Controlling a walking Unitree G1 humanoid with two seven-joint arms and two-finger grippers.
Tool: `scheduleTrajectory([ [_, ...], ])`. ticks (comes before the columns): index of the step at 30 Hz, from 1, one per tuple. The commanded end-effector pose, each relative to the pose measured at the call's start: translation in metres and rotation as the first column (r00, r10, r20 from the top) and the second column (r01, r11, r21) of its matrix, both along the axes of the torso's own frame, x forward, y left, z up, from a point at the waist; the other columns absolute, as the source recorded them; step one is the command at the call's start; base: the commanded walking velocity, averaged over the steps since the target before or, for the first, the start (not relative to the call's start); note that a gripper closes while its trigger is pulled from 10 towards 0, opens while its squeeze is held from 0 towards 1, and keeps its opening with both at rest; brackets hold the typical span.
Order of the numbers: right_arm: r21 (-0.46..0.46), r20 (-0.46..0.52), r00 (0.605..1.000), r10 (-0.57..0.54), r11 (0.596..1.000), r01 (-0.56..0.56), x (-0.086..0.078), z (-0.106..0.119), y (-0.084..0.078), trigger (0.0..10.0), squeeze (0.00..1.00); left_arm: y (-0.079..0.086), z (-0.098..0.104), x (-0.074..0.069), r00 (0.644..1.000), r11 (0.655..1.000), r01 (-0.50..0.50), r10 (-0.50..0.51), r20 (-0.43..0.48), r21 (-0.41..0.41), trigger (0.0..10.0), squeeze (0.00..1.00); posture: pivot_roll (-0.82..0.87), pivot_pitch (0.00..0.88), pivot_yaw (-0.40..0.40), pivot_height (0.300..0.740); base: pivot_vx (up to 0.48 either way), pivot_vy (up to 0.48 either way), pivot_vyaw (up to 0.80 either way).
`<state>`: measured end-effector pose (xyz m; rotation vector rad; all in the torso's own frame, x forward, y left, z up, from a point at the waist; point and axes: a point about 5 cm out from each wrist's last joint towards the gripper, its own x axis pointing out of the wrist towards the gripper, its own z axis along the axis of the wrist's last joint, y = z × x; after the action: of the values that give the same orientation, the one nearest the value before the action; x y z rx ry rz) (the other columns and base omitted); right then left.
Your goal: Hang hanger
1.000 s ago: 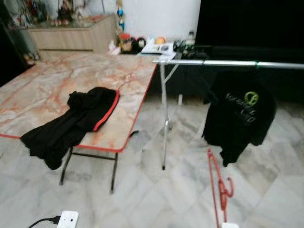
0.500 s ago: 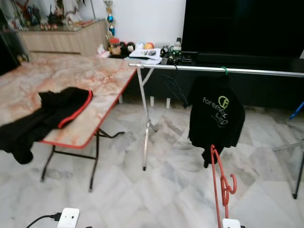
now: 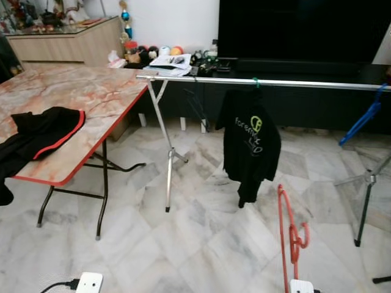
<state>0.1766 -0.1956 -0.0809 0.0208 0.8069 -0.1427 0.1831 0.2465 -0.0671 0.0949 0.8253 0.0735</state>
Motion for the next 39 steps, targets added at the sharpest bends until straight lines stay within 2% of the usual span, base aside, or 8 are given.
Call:
scheduleTrajectory([
  [1,0.009,-0.009,1.000,-0.004,1.000,0.004,-0.001,-0.001,0.001,10.0,0.00,0.003,0.002,0.001,1.000,1.000,-0.005,0.005,0.008,0.001,10.0,0.00,-0.01,0.000,0.069,0.740,0.000,0.000,-0.72],
  [3,0.003,0.003,1.000,0.011,1.000,-0.011,0.005,0.002,0.001,10.0,0.00,0.001,0.002,0.003,1.000,1.000,0.000,0.000,0.009,-0.005,10.0,0.00,-0.01,0.003,0.065,0.740,0.000,0.000,-0.71],
  [8,0.000,0.009,1.000,0.010,1.000,-0.010,0.006,0.003,-0.001,10.0,0.00,-0.002,0.000,0.002,1.000,1.000,-0.019,0.019,0.008,-0.017,10.0,0.00,-0.01,0.000,0.060,0.740,0.000,0.000,-0.71],
  [12,0.000,0.020,1.000,0.019,1.000,-0.019,0.007,0.004,0.000,10.0,0.00,-0.008,-0.003,-0.002,1.000,1.000,0.019,-0.019,-0.007,-0.018,10.0,0.00,0.00,0.007,0.050,0.740,0.309,0.000,0.00],
  [20,0.000,0.016,1.000,0.024,1.000,-0.024,0.007,0.003,0.002,10.0,0.00,-0.007,-0.003,-0.003,1.000,1.000,0.014,-0.014,-0.008,-0.017,10.0,0.00,0.00,0.035,0.046,0.740,0.412,0.000,0.00],
  [30,-0.007,0.012,1.000,0.006,1.000,-0.006,0.005,0.002,0.001,10.0,0.00,0.001,-0.004,-0.007,1.000,1.000,-0.011,0.010,-0.019,-0.006,10.0,0.00,0.01,0.047,0.048,0.740,0.414,0.000,-0.64],
  [39,-0.001,0.021,1.000,0.012,1.000,-0.012,0.007,0.003,0.004,10.0,0.00,0.003,-0.005,-0.011,0.999,1.000,-0.012,0.012,-0.035,-0.003,10.0,0.00,0.01,0.046,0.048,0.740,0.405,0.000,0.00],
])
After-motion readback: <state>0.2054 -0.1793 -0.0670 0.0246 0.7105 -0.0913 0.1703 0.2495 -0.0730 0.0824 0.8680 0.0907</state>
